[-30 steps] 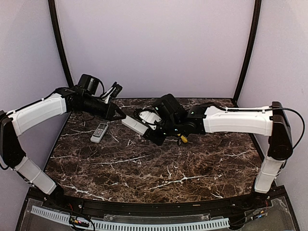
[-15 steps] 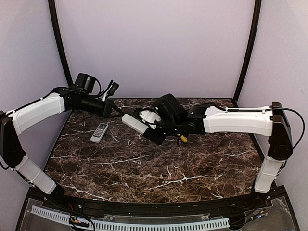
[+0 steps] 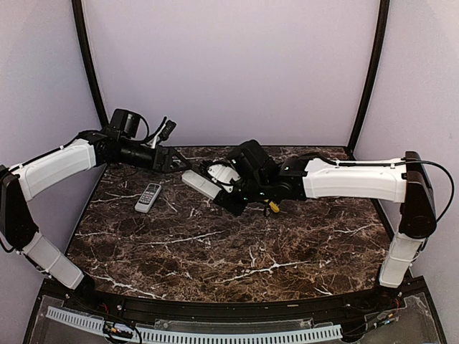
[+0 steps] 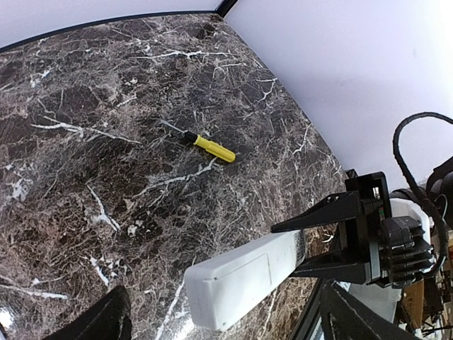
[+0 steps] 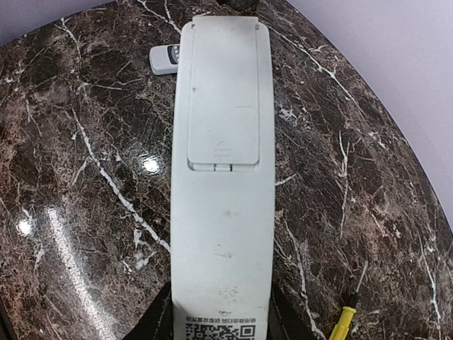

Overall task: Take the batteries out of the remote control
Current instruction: Remove the battery cover from the remote control.

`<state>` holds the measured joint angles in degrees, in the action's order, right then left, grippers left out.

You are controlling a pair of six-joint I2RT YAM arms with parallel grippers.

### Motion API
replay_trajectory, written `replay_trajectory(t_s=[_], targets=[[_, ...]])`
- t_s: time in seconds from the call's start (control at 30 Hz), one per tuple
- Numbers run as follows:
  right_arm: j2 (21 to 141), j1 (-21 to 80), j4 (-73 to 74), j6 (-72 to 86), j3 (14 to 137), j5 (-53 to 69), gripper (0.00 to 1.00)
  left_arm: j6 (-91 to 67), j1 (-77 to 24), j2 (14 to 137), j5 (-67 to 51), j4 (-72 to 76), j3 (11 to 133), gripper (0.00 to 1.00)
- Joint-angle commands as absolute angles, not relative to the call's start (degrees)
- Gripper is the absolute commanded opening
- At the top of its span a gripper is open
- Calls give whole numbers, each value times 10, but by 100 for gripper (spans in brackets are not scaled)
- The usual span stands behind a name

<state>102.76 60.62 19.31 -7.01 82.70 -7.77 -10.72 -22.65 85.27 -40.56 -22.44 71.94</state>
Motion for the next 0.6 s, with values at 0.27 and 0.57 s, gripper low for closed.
replay_trajectory(t_s=[0.27,0.57], targets=[[1026,611,166,-75,842,-78,0,-91,-261,890,-390,-267,733,95],[1023,610,164,-77,839,-76,0,-94,-266,900,-379,-268,733,77]])
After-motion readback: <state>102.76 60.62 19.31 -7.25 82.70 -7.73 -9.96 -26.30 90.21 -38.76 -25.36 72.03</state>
